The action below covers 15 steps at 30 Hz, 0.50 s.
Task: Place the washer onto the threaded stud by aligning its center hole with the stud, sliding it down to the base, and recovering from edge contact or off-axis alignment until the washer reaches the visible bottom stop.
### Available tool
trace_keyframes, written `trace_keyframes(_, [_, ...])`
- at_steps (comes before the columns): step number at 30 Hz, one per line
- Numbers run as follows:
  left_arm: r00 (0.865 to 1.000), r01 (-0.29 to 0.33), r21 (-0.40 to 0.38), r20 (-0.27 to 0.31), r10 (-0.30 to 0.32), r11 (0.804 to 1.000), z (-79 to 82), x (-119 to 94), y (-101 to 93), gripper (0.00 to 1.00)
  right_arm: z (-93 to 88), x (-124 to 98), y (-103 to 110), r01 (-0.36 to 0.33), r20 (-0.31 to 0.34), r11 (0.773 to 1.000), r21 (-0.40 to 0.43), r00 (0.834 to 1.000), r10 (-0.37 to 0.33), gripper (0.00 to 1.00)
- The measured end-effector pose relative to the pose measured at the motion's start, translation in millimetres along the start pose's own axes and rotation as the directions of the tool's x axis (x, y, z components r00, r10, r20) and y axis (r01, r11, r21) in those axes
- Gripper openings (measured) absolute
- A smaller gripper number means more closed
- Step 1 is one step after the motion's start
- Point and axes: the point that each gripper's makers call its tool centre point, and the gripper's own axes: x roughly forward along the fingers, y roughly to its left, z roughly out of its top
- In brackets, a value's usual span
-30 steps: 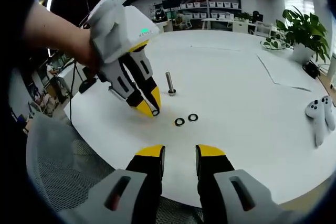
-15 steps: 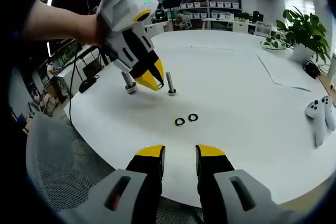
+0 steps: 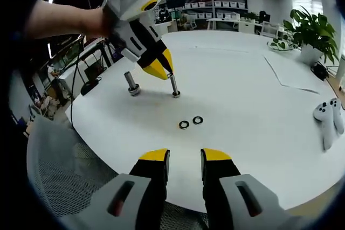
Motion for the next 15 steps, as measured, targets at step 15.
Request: trace_keyframes(15, [0.999,-0.026,0.009,-0.04,0.026,1.0,-7.3,7.6,10.3,0.08,0.0,0.1,-0.7,0.001,0.002,1.0,0.003,1.0,-0.001,0.26])
